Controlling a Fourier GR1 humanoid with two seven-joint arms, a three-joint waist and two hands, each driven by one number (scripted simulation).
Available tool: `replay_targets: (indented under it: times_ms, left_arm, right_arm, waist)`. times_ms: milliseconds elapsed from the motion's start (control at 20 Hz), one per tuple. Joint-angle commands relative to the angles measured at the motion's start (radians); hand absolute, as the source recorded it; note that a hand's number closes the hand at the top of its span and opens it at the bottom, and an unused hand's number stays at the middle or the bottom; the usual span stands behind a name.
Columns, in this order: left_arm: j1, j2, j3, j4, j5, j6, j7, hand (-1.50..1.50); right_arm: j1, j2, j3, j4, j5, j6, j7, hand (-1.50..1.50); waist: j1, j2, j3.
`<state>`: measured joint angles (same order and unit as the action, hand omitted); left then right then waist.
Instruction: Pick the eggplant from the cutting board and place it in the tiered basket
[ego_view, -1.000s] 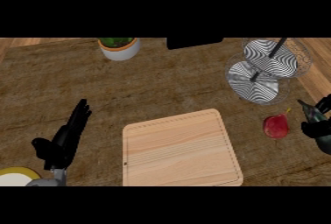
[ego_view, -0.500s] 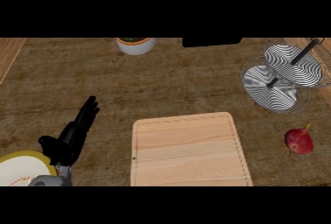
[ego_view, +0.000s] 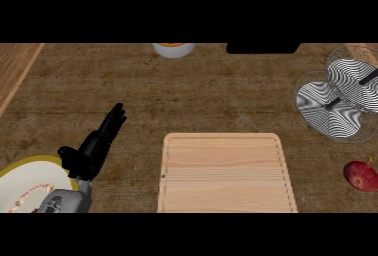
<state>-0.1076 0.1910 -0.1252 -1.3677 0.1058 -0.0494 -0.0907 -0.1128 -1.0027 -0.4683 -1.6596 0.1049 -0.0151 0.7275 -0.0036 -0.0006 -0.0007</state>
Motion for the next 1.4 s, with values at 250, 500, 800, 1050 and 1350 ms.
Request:
replay_targets:
  times_ms: [250, 500, 800, 1050, 1350]
  left_arm:
    - [-0.080, -0.057, -0.016, 0.076, -0.050, 0.021, -0.005, 0.00]
    - [-0.065, -0.048, -0.025, 0.059, -0.051, -0.013, -0.005, 0.00]
    - [-0.038, -0.023, 0.013, 0.043, -0.033, -0.037, -0.021, 0.00]
    - [-0.048, -0.060, 0.000, 0.013, -0.052, -0.005, 0.015, 0.00]
    - [-0.068, -0.076, 0.020, 0.105, -0.072, 0.005, -0.035, 0.00]
  right_arm:
    - [-0.431, -0.034, 0.214, 0.371, 0.058, 0.028, 0.022, 1.50]
    - [-0.627, 0.026, 0.289, 0.619, 0.121, 0.042, -0.082, 1.50]
    - [-0.742, 0.159, 0.346, 0.841, 0.221, -0.020, -0.208, 1.50]
    - [-0.843, 0.237, 0.315, 0.994, 0.234, -0.073, -0.269, 1.50]
    - [-0.901, 0.306, 0.265, 1.042, 0.188, -0.073, -0.267, 1.50]
  waist:
    - [0.038, 0.011, 0.000]
    - [0.048, 0.013, 0.000]
    - [0.040, 0.010, 0.001]
    - [0.037, 0.009, 0.001]
    - [0.020, 0.007, 0.001]
